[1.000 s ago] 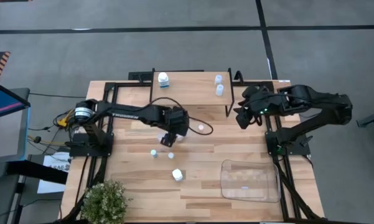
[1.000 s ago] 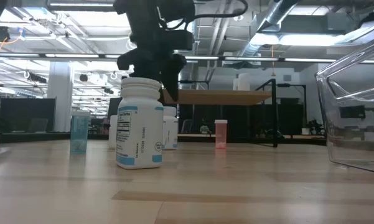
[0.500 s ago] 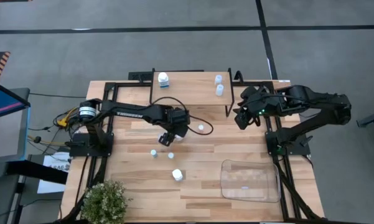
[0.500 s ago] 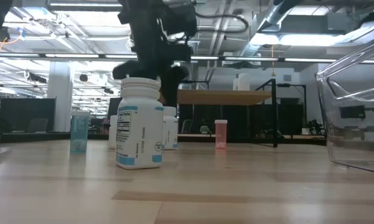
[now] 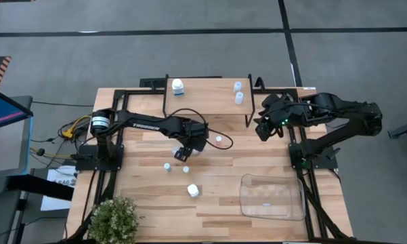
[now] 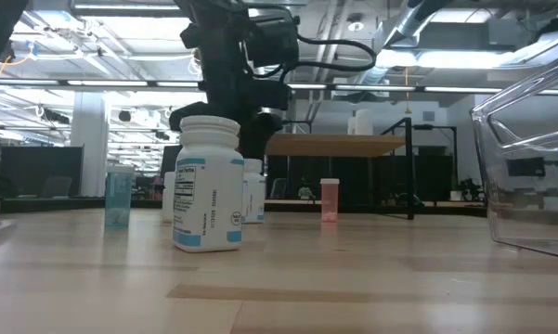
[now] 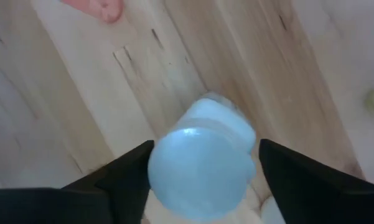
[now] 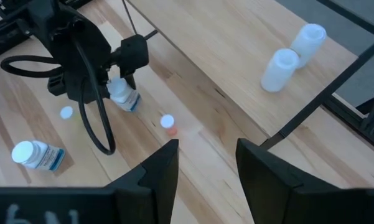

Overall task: Pick and place medicine bottles onto shelf by color
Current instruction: Put the top white pill bottle on the shelf aligned with the other white pill bottle

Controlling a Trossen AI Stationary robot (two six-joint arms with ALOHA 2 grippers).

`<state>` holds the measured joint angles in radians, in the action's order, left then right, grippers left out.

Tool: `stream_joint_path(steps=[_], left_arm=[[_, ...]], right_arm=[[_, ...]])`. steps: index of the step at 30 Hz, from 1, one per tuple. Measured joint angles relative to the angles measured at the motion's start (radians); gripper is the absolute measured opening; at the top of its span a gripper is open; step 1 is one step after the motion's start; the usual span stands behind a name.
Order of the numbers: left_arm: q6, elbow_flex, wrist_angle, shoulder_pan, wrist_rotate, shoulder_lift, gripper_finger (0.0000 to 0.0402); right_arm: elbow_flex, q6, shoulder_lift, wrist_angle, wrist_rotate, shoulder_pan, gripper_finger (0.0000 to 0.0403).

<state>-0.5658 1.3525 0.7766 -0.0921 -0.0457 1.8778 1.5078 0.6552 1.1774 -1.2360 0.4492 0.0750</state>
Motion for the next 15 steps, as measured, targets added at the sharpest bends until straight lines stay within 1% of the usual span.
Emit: stream_joint_path(steps=[4,7,9,11,15], left_arm=[[0.035,0.000,-0.002,0.001,0.015,0.000,0.0196],[0.091,0.004,0.004,0.001,0.017,-0.001,0.0150],[0.130,0.034,0.062,0.001,0.026,0.002,0.0145],[0.150,0.094,0.142,0.001,0.047,0.002,0.0145],[0.154,0.288,0.388,0.001,0.050,0.002,0.0145]], right_arm=[[0.000,0.000,0.000,-0.009,0.000,0.000,0.0181],[0.000,0.000,0.000,-0.016,0.000,0.000,0.0181],[0.000,0.000,0.000,-0.016,0.000,0.000,0.0181],[0.000,0.000,0.000,-0.017,0.000,0.000,0.0181],[0.000,0.000,0.000,-0.018,0.000,0.000,0.0181]])
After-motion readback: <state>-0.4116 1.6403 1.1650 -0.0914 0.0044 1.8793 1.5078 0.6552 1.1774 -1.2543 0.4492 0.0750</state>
